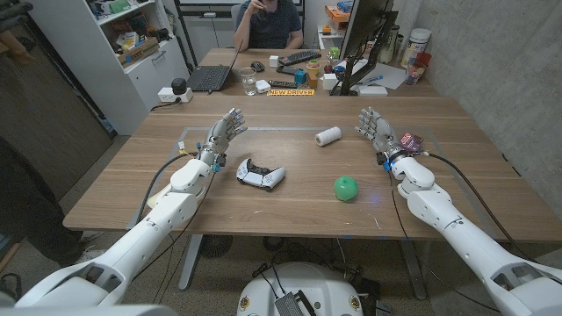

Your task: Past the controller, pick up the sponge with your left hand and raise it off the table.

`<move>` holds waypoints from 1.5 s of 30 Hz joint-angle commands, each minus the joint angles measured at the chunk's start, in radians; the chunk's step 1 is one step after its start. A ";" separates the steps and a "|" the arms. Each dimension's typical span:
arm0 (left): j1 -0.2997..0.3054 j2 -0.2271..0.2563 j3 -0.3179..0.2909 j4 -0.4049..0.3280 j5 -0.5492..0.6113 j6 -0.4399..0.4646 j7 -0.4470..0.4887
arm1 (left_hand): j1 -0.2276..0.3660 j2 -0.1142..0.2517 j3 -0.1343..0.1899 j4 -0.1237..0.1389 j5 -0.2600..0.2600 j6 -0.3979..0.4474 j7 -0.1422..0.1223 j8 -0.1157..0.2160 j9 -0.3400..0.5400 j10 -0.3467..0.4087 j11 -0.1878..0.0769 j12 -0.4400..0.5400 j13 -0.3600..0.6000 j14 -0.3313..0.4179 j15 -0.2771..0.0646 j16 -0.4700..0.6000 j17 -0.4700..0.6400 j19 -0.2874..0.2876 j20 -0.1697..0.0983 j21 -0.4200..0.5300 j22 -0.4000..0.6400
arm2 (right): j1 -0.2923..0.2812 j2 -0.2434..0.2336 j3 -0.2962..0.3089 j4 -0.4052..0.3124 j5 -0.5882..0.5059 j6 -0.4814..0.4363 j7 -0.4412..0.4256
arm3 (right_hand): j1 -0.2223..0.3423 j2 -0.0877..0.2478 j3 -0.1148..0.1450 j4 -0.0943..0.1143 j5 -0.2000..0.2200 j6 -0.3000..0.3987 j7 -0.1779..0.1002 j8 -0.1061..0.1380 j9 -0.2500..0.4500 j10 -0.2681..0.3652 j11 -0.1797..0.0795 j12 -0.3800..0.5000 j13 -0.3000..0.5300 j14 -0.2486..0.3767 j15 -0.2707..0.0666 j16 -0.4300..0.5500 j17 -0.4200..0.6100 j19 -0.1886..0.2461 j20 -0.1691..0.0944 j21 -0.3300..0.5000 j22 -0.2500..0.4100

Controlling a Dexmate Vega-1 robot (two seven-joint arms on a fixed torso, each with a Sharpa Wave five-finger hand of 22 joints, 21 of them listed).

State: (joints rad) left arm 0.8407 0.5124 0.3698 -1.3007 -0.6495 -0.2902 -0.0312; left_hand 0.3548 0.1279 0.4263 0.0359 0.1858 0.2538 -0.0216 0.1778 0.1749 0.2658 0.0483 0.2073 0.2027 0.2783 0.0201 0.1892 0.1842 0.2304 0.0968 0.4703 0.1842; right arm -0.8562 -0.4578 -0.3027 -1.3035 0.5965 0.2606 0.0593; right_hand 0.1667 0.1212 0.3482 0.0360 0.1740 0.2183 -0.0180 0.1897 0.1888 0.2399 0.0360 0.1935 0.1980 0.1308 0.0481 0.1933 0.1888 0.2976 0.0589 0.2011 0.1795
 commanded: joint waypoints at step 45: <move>0.268 0.419 -0.130 -0.630 0.485 0.270 0.273 | 0.063 -0.174 -0.022 -0.157 -0.007 -0.153 -0.151 -0.005 0.006 -0.124 -0.053 -0.015 0.005 -0.106 0.007 -0.009 -0.002 -0.020 0.117 -0.052 0.006 | -0.043 0.293 0.335 -0.023 -0.335 -0.111 0.225 | -0.014 -0.022 -0.006 0.009 0.004 0.005 -0.003 0.005 0.003 0.007 -0.001 0.006 0.004 0.008 0.000 0.007 0.007 0.007 0.003 0.005 0.001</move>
State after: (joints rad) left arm 1.0240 0.8484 0.3023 -1.8053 -0.2454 -0.0672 0.2101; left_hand 0.4058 -0.0368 0.4022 -0.1100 0.1792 0.1139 -0.1715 0.1770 0.1795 0.1506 -0.0020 0.1953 0.2024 0.1813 0.0234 0.1837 0.1815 0.2156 0.2115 0.4249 0.1888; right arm -0.8928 -0.1790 0.0182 -1.3115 0.2795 0.1534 0.2703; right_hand 0.1559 0.1106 0.3438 0.0403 0.1736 0.2181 -0.0179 0.1897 0.1884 0.2394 0.0358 0.1934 0.1977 0.1306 0.0481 0.1933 0.1933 0.2974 0.0590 0.2011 0.1792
